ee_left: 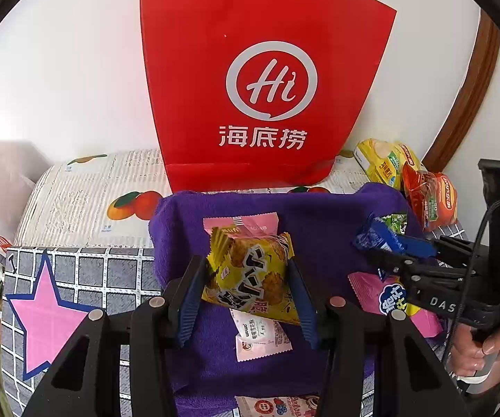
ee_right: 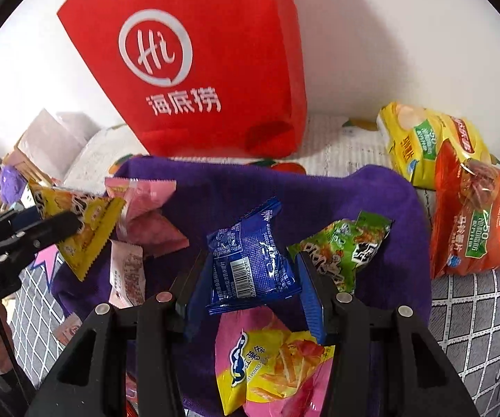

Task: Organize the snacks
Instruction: 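Lower the blue packet onto the towel and open right tool while left holds yellow bag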

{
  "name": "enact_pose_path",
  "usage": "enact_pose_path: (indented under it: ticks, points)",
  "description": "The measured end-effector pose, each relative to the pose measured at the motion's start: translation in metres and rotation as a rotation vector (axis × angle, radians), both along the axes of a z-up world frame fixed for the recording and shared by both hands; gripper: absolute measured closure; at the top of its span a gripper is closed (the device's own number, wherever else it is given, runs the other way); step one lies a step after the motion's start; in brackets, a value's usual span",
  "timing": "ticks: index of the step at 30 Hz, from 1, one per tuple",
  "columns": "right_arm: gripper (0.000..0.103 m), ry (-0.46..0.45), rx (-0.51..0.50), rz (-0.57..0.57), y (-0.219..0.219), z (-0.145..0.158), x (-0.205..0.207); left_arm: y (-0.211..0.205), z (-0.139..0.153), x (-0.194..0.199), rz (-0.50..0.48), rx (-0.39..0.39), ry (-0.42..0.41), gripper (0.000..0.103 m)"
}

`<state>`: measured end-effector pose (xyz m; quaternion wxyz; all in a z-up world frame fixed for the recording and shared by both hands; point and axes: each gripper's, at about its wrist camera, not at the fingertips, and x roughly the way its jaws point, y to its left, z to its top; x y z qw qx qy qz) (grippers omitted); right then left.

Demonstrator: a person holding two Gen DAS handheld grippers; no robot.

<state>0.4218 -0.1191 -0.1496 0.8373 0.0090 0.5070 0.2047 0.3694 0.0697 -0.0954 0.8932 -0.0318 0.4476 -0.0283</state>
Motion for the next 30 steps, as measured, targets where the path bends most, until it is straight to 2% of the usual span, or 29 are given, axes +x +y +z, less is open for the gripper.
enact_pose_path:
  ticks: [10,19,24,30]
  points:
    - [0.054,0.08,-0.052,-0.014,-0.001,-0.017,0.006,-0.002,-0.001,0.001,-0.003,0.003,0.004,0.057]
    - [0.051,0.102,-0.037,-0.012,-0.002,-0.017,0.007,-0.002,-0.003,0.001,-0.012,-0.019,0.012,0.057]
    - [0.048,0.077,-0.019,-0.016,-0.005,-0.006,0.004,-0.006,-0.008,0.003,-0.033,-0.039,0.031,0.057]
    - [0.047,0.018,0.01,-0.019,-0.008,0.011,-0.001,-0.01,-0.02,0.008,-0.031,-0.01,0.081,0.057]
